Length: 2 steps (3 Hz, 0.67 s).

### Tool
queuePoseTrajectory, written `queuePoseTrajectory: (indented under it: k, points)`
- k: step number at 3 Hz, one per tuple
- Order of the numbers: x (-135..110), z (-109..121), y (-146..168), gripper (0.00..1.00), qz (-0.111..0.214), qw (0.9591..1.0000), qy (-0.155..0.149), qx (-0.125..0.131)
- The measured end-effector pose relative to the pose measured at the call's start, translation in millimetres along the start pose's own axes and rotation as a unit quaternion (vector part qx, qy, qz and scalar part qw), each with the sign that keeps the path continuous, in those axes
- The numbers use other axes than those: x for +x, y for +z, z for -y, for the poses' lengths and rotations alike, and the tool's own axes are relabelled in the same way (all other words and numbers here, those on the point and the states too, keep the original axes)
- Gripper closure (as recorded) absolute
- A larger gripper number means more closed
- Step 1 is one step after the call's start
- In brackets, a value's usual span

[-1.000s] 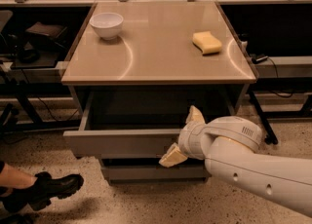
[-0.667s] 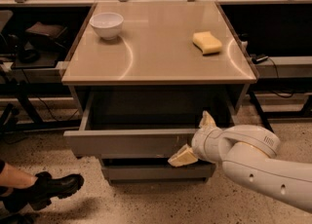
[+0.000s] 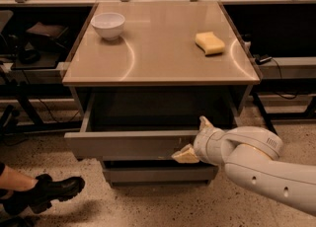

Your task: Open top drawer

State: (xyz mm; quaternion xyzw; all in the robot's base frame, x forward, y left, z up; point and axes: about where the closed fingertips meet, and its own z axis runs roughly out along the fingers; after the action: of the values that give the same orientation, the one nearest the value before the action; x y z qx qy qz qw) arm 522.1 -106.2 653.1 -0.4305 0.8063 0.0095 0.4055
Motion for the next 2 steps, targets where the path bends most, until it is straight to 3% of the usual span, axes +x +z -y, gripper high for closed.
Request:
queuePoseTrajectory:
  k: [2]
  points:
    - [0.0, 0.0, 0.0, 0.66, 0.000, 1.0000, 0.000, 0.000]
